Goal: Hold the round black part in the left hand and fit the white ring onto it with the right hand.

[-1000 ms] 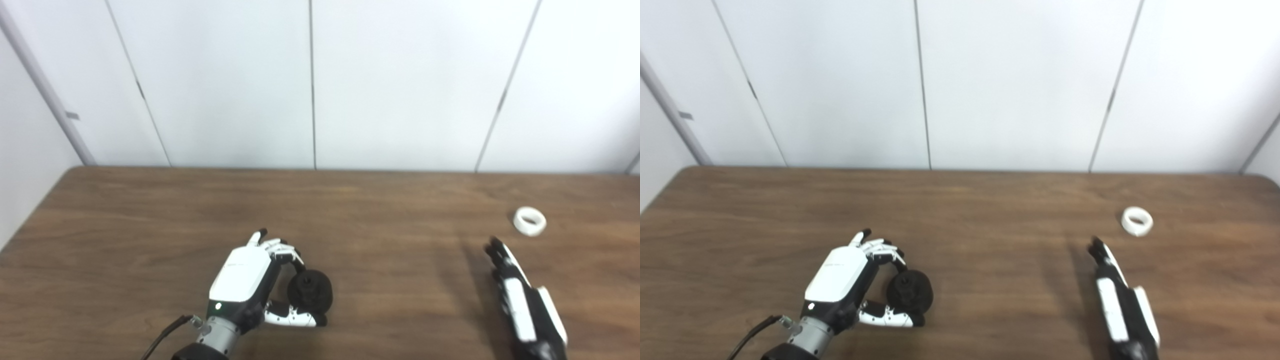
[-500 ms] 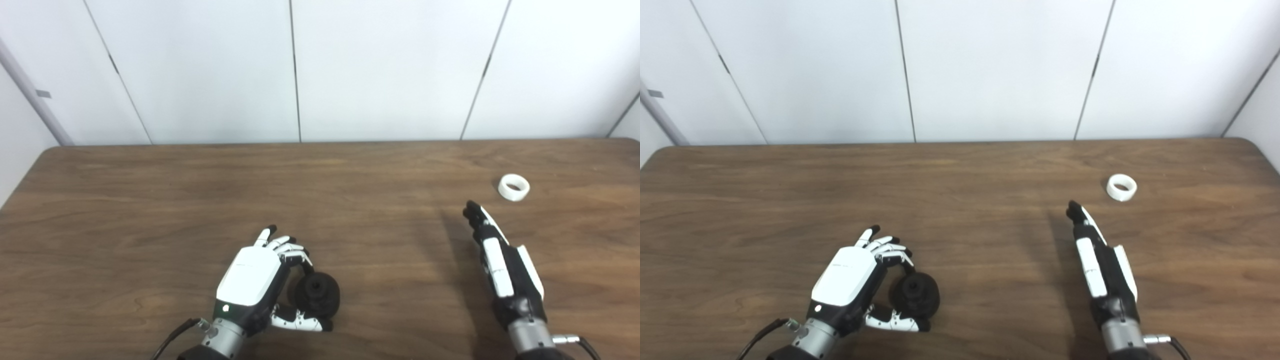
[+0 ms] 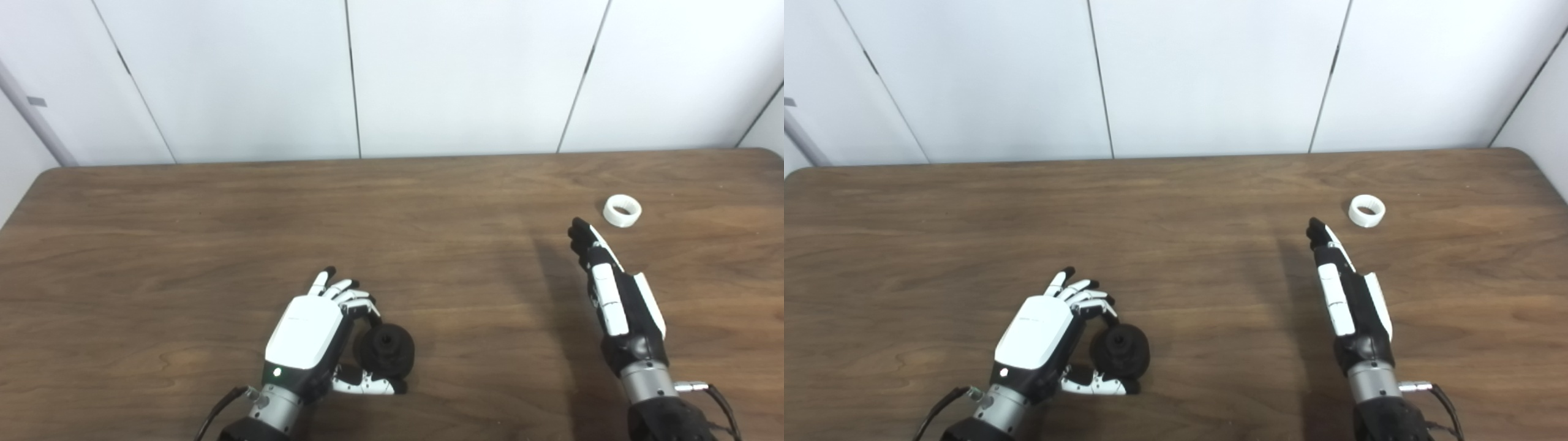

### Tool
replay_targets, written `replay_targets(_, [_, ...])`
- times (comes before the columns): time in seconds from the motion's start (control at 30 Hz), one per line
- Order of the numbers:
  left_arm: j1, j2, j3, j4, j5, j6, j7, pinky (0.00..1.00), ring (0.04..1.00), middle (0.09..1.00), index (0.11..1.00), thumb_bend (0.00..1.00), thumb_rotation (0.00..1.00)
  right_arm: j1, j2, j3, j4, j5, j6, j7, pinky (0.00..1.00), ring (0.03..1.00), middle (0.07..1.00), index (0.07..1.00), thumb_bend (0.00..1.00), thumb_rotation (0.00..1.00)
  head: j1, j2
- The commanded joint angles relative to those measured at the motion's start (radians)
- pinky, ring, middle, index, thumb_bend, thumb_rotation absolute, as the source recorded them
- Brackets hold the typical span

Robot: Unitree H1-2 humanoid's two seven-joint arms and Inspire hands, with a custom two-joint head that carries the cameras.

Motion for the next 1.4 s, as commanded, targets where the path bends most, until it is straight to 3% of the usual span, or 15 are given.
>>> replay_targets(0.0, [-0.004,0.003,-0.003,0.013,0.035,-0.010,0.015,1.00,0.870,0.753,0.484,0.53,0.06,-0.030,-0.018,-0.011,-0.042,0.000,-0.027,0.000,1.00,0.946,0.929,0.919,0.55,0.99,0.000,0.000])
replay_targets(0.13, [-0.003,0.001,-0.003,0.025,0.047,-0.014,0.028,1.00,0.871,0.756,0.484,0.53,0.06,-0.047,-0.034,-0.029,-0.049,0.012,-0.025,0.001,1.00,0.965,0.935,0.922,0.57,0.89,-0.019,-0.004])
replay_targets(0.2, [-0.003,0.000,-0.004,0.031,0.056,-0.017,0.036,1.00,0.871,0.756,0.484,0.52,0.06,-0.057,-0.043,-0.037,-0.052,0.006,-0.029,-0.004,0.95,0.946,0.914,0.904,0.59,0.78,-0.019,-0.004])
replay_targets(0.33, [0.001,0.000,-0.006,0.043,0.059,-0.022,0.046,1.00,0.866,0.755,0.484,0.52,0.06,-0.092,-0.089,-0.046,-0.071,-0.114,0.013,-0.026,0.87,0.913,0.913,0.888,0.65,0.70,-0.035,-0.009])
replay_targets(0.5, [0.001,0.003,-0.007,0.053,0.059,-0.023,0.050,1.00,0.863,0.752,0.484,0.52,0.06,-0.138,-0.138,-0.068,-0.068,-0.136,0.035,-0.016,0.87,0.910,0.920,0.881,0.70,0.50,-0.058,-0.018])
replay_targets(0.6, [0.000,0.007,-0.006,0.059,0.057,-0.027,0.057,1.00,0.859,0.748,0.484,0.53,0.06,-0.171,-0.187,-0.073,-0.042,-0.186,0.028,-0.018,0.90,0.932,0.922,0.866,0.76,0.44,-0.081,-0.024])
replay_targets(0.97, [0.005,0.026,0.010,0.060,0.043,-0.034,0.055,1.00,0.857,0.750,0.484,0.53,0.06,-0.312,-0.345,-0.036,0.049,-0.397,0.135,0.013,0.96,0.972,0.941,0.779,0.82,0.36,-0.159,-0.033])
replay_targets(1.23, [0.003,0.052,0.020,0.081,0.025,-0.058,0.053,1.00,0.852,0.751,0.483,0.52,0.06,-0.414,-0.414,-0.010,0.179,-0.462,0.186,0.047,1.00,1.000,0.984,0.733,0.87,0.26,-0.207,-0.033])
replay_targets(1.37, [0.002,0.063,0.025,0.093,0.023,-0.066,0.051,1.00,0.854,0.754,0.483,0.52,0.06,-0.450,-0.438,0.004,0.245,-0.472,0.185,0.058,1.00,1.000,0.992,0.725,0.88,0.27,-0.233,-0.035])
